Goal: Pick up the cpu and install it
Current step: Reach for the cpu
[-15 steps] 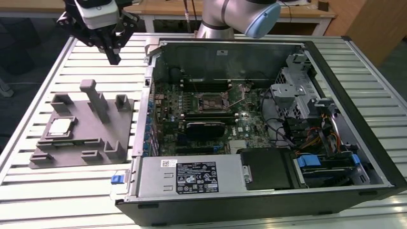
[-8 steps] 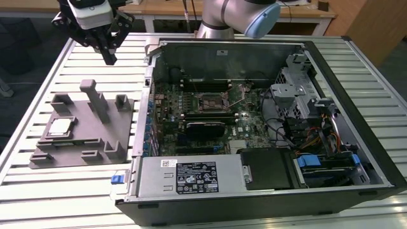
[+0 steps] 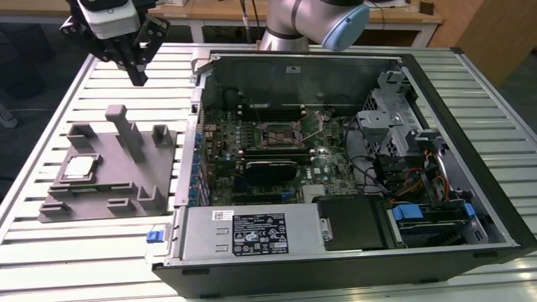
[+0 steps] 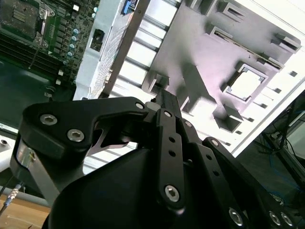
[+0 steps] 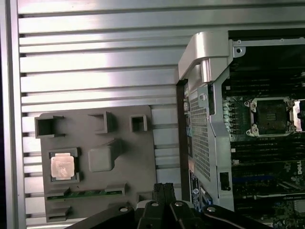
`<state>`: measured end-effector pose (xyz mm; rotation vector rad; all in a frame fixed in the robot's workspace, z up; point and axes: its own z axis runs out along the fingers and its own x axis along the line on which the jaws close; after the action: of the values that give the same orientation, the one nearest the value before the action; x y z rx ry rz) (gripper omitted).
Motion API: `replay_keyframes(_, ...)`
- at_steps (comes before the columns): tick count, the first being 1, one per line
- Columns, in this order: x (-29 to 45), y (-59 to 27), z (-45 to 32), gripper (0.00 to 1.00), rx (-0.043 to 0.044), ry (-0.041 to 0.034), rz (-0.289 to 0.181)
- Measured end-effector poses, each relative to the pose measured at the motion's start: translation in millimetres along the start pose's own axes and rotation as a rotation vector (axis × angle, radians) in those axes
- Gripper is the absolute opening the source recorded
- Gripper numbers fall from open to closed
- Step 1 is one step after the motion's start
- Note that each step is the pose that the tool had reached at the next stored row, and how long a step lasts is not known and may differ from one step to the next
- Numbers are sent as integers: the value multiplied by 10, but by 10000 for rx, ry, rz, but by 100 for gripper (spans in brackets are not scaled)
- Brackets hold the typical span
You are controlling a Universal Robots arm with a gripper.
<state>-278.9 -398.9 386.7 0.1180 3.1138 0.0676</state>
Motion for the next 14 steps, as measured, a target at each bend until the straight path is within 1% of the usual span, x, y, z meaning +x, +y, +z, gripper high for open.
replay_keyframes(2, 32, -3, 0, 11, 0, 0, -1)
replay_keyframes(6, 119, -9, 0, 11, 0, -1, 1)
replay_keyframes(14, 315, -24, 0, 11, 0, -1, 0)
